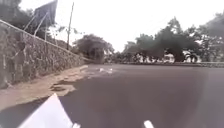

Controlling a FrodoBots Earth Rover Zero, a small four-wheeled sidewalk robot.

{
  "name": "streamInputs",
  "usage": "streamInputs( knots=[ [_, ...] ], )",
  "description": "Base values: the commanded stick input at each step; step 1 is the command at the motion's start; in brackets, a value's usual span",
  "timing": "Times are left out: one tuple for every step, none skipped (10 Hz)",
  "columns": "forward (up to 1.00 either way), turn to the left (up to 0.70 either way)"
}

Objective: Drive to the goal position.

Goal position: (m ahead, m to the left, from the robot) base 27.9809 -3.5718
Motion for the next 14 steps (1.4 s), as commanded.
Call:
streamInputs(
  knots=[
    [0.5, 0.0],
    [0.5, 0.0],
    [0.5, 0.0],
    [0.5, -0.5],
    [0.5, -0.5],
    [0.5, -0.5],
    [0.5, -0.5],
    [0.5, -0.5],
    [0.5, -0.49],
    [0.5, -0.3],
    [0.5, -0.12],
    [0.5, 0.0],
    [0.5, 0.0],
    [0.5, 0.0]
  ],
)
